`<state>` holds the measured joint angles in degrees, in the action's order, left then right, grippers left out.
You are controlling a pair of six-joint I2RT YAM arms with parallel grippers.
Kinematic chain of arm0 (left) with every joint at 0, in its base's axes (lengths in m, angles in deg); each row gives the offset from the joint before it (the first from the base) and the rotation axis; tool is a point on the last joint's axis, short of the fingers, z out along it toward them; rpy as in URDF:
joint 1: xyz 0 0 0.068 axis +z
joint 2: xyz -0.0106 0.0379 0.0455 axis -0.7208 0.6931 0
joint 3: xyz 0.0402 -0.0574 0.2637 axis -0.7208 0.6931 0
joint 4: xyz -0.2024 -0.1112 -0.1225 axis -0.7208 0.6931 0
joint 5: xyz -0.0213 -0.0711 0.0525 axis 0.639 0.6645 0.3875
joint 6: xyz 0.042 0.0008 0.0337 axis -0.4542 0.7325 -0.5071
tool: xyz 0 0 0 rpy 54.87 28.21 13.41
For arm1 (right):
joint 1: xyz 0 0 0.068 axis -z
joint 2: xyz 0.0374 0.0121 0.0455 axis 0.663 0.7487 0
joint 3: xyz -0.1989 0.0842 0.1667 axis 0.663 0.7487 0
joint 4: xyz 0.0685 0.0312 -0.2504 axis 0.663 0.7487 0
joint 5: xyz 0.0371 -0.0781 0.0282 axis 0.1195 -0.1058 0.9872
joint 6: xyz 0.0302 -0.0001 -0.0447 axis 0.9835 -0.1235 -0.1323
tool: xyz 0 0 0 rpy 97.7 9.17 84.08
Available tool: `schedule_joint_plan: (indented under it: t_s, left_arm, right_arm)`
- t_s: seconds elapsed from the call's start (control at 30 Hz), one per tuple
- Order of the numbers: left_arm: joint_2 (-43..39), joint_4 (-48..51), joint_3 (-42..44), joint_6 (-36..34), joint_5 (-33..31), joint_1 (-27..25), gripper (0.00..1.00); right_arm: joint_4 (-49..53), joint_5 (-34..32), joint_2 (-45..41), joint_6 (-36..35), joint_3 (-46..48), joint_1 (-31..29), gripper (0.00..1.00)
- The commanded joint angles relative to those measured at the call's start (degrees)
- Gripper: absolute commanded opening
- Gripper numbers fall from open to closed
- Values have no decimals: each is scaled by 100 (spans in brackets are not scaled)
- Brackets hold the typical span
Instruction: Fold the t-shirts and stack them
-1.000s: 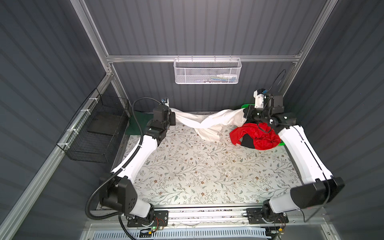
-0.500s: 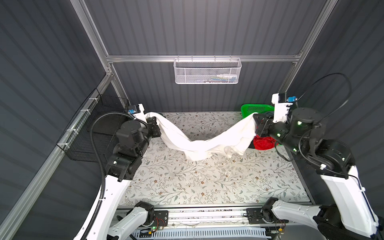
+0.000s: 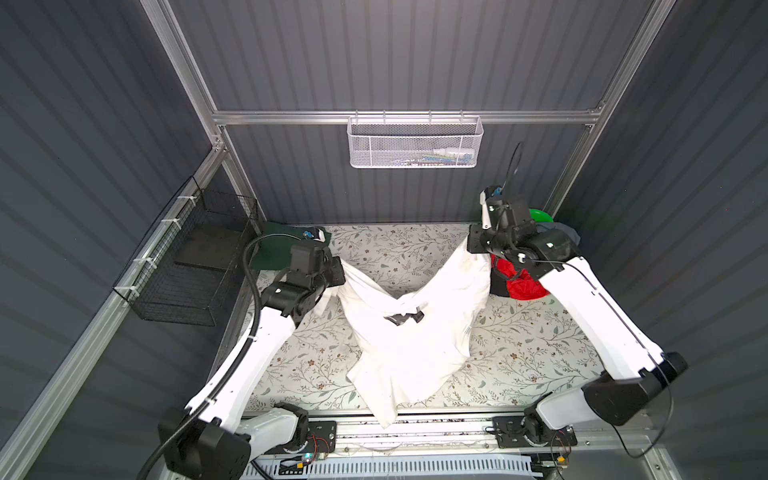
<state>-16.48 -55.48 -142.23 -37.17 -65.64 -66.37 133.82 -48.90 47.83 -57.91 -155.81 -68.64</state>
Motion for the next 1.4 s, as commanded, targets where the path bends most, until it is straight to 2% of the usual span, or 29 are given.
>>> schedule_joint_plan:
  t_s: [0.0,0.13,0.23,0.27,0.3,0.33,0.37,0.4,0.43,0.5,0.6,0.7,0.8,0.9,1.03,1.17,1.23,1.3,1.37]
  left_arm:
    - [699,-488,6,-30,-258,61,0]
    - [2070,-747,-611,-100,-118,262,0]
    - [3102,-803,-1473,-327,-100,332,0]
    - [3525,-677,-2018,-460,-147,361,0]
    - [3898,-418,-2541,-550,-256,395,6]
    - [4264,-158,-2997,-632,-487,425,46]
    - [4491,61,-3431,-706,-707,423,74]
    - [4633,311,-3804,-753,-918,425,92]
    - [4633,474,-3993,-784,-991,426,100]
    - [4309,261,-3752,-816,-900,425,100]
    - [3556,-350,-2804,-777,-719,417,100]
    - [2925,-446,-2082,-716,-753,417,100]
    - [2377,-593,-1275,-618,-681,417,100]
    - [1810,-857,-670,-439,-481,417,100]
    - [1230,-1074,-155,-347,-365,401,100]
    - [918,-1165,115,-252,-215,399,100]
    - [842,-1183,166,-207,-105,399,100]
    - [808,-1166,195,-199,-69,391,100]
    - [798,-1143,200,-209,-73,391,100]
  right_arm:
    - [-646,347,605,153,31,262,0]
    - [-405,426,1841,203,-836,524,0]
    - [-277,478,2650,157,-1742,649,0]
    - [-191,545,2903,174,-2080,712,21]
    - [-62,709,3194,206,-2498,800,52]
    - [189,833,3479,278,-2882,882,80]
    - [464,948,3672,333,-3272,944,91]
    - [748,1056,3830,354,-3627,983,97]
    - [889,1081,3834,327,-3744,974,99]
    - [715,1042,3452,225,-3239,924,99]
    - [-195,1210,2272,395,-1394,885,99]
    - [-1152,1368,982,811,649,828,99]
    - [-1491,1472,58,1260,2112,638,99]
    - [-1429,1244,-518,1544,3179,196,99]
    - [-1630,1349,-1054,2183,4417,-265,99]
    - [-1966,1386,-1170,2753,5256,-598,98]
    - [-2097,1382,-1092,2953,5528,-693,95]
    - [-2311,1397,-996,3140,5748,-804,84]
    - [-2626,1455,-880,3251,5897,-900,79]
